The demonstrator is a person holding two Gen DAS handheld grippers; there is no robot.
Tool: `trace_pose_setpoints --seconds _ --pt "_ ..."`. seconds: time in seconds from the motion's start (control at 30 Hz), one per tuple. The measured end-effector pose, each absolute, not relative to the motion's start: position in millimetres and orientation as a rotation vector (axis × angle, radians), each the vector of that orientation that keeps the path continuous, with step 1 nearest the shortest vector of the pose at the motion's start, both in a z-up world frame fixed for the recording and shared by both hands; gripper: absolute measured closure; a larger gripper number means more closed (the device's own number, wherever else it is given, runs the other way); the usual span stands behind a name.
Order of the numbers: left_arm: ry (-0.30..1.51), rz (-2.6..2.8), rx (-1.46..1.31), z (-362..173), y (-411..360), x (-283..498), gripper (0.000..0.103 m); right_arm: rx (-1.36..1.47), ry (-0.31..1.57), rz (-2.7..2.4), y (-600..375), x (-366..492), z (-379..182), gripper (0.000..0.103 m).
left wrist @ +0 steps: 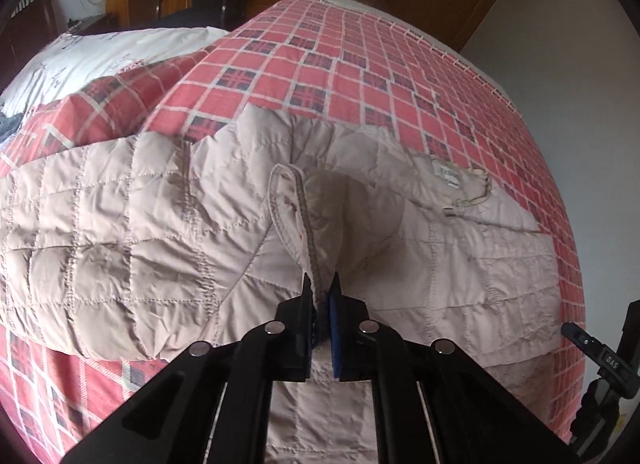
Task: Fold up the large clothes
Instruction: 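Carry the sleeve across the jacket front with the right gripper and release, then grasp the other sleeve cuff with the left gripper and lift it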
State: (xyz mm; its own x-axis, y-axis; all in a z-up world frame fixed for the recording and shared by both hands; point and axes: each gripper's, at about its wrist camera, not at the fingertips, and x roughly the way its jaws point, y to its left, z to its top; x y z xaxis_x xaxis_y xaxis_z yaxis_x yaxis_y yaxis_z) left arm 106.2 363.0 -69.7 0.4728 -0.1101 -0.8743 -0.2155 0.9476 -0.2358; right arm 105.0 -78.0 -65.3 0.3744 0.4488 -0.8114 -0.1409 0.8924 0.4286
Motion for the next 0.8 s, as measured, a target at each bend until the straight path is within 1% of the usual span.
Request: trace_pose_setpoints --seconds 0.1,0.13,0.2,0.23,0.27,0.3,0.33,0.37,0.47,0.53,0.67,0.77,0.8 --pt "1.116 0.081 -0.325 -92 367 110 0.088 0.300 1.206 0.343 -75 113 -90 0.060" --pt "1.118 0.077 -0.331 -96 369 112 0.082 0.304 1.217 0.342 -75 115 -97 0.060" --pt "1.118 0.067 -0.350 -98 372 111 0.082 0.291 1.224 0.341 -73 116 -101 0.060" --pt "1.117 0.070 -0.357 -94 374 110 0.080 0.280 1.227 0.338 -72 116 -100 0.060" --pt "1.110 0.086 -0.357 -88 377 108 0.075 0.262 1.232 0.333 -71 117 -95 0.060" --pt "1.092 0.111 -0.355 -80 380 105 0.071 0.254 1.232 0.328 -70 117 -91 0.060" --pt "1.060 0.133 -0.349 -69 382 101 0.065 0.250 1.224 0.331 -70 116 -83 0.059" --pt "1.027 0.136 -0.344 -58 382 97 0.063 0.254 1.208 0.343 -68 114 -73 0.059" --pt "0.980 0.089 -0.306 -35 365 98 0.059 0.264 1.163 0.401 -57 113 -49 0.056" --pt "0.984 0.027 -0.289 -33 346 109 0.057 0.245 1.155 0.434 -38 118 -39 0.055" --pt "1.052 -0.012 -0.237 -60 316 133 0.056 0.202 1.187 0.455 -6 131 -45 0.055" --pt "1.111 0.012 -0.204 -87 310 142 0.056 0.193 1.240 0.448 9 137 -64 0.055" --pt "1.121 0.011 -0.203 -93 310 143 0.056 0.177 1.256 0.435 13 137 -71 0.057"
